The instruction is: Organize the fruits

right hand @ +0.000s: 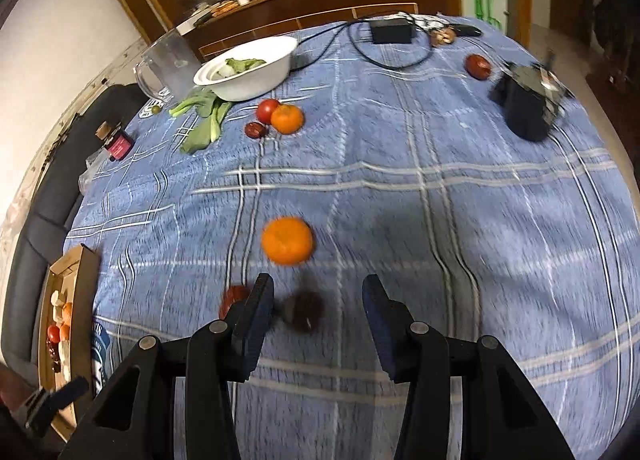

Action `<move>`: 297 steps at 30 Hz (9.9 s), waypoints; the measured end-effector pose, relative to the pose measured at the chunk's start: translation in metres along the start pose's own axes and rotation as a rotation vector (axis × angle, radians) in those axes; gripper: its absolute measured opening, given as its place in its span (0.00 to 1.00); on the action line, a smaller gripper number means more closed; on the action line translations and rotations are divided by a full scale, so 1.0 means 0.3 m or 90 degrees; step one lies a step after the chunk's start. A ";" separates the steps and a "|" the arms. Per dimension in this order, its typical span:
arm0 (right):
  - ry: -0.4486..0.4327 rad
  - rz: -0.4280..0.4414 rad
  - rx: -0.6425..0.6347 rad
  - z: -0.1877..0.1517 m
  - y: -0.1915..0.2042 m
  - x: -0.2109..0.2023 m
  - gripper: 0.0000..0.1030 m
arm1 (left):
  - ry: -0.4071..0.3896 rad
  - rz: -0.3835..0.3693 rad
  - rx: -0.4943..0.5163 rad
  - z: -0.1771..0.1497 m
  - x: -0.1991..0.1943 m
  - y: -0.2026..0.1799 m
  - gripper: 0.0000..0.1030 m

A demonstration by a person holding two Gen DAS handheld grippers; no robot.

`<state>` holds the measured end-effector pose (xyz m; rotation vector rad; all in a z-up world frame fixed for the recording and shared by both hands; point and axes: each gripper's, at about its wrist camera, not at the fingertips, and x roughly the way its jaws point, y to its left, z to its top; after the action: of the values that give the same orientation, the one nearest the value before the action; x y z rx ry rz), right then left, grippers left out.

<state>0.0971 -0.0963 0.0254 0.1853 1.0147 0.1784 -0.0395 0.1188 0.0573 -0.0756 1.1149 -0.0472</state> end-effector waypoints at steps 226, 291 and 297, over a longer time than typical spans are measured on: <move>0.005 -0.007 0.011 -0.168 -0.152 -0.091 0.24 | -0.009 -0.076 0.094 0.248 0.245 -0.273 0.17; 0.039 0.140 -0.232 -0.422 0.940 -0.067 0.47 | -0.087 0.075 -0.168 -0.132 -0.231 0.679 0.47; 0.024 0.116 -0.228 -0.426 0.851 -0.144 0.53 | -0.154 0.144 -0.182 -0.157 -0.351 0.594 0.61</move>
<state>-0.0503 0.1501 0.0555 -0.0537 0.9864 0.5263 -0.1280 0.3026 0.1158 -0.2049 0.8766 0.3174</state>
